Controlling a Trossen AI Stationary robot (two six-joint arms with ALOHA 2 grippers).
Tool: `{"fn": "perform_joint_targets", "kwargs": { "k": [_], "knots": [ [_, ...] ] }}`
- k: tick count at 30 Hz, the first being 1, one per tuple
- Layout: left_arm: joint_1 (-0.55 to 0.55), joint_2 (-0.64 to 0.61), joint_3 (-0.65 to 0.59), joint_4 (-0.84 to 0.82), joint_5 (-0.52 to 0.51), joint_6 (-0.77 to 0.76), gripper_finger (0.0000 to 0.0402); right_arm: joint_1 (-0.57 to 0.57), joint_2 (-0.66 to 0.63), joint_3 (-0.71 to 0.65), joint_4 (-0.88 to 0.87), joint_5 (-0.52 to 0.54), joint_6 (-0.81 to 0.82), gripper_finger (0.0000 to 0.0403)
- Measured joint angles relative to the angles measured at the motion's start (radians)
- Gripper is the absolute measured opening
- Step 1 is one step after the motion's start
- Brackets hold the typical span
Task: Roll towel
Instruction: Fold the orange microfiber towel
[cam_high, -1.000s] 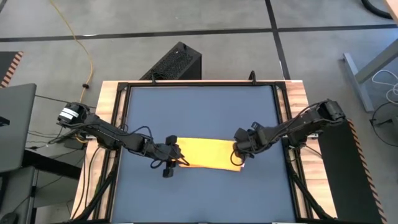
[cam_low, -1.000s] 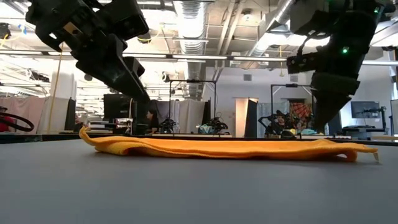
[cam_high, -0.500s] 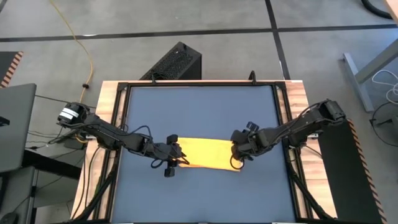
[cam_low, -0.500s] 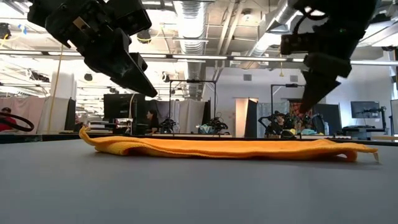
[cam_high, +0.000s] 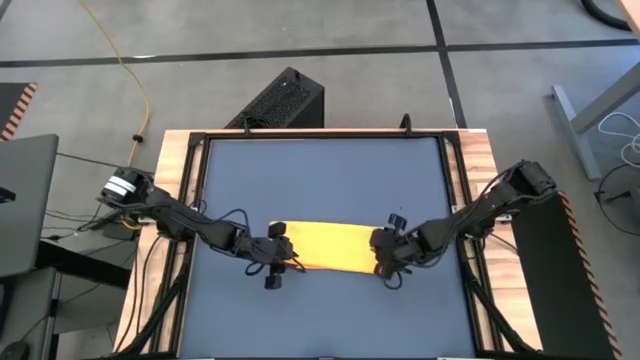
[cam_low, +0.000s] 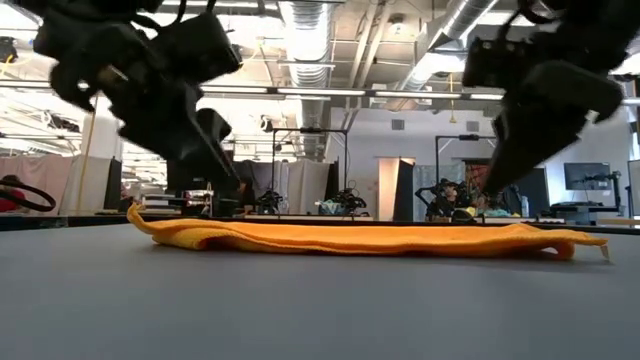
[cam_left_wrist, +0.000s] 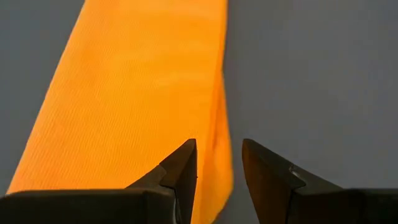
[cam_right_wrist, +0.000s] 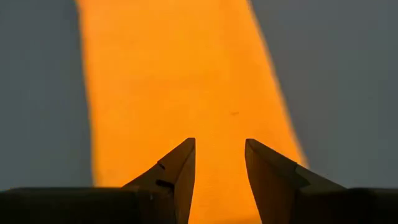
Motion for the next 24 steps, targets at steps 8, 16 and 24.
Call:
{"fn": "perform_joint_targets", "kwargs": {
  "k": [8,16,24],
  "knots": [
    [0.037,0.113,0.004,0.137,-0.114,0.108,0.0116,0.000,0.001,-0.140,0.133,-0.007,0.201,0.0164],
    [0.150,0.249,0.005,0.279,0.014,0.114,0.0116,0.046,0.003,-0.217,0.232,-0.020,0.390,0.0164],
    [0.228,0.316,0.049,0.337,0.115,0.143,0.0116,0.119,0.003,-0.225,0.435,-0.069,0.489,0.0164]
  ]
}}
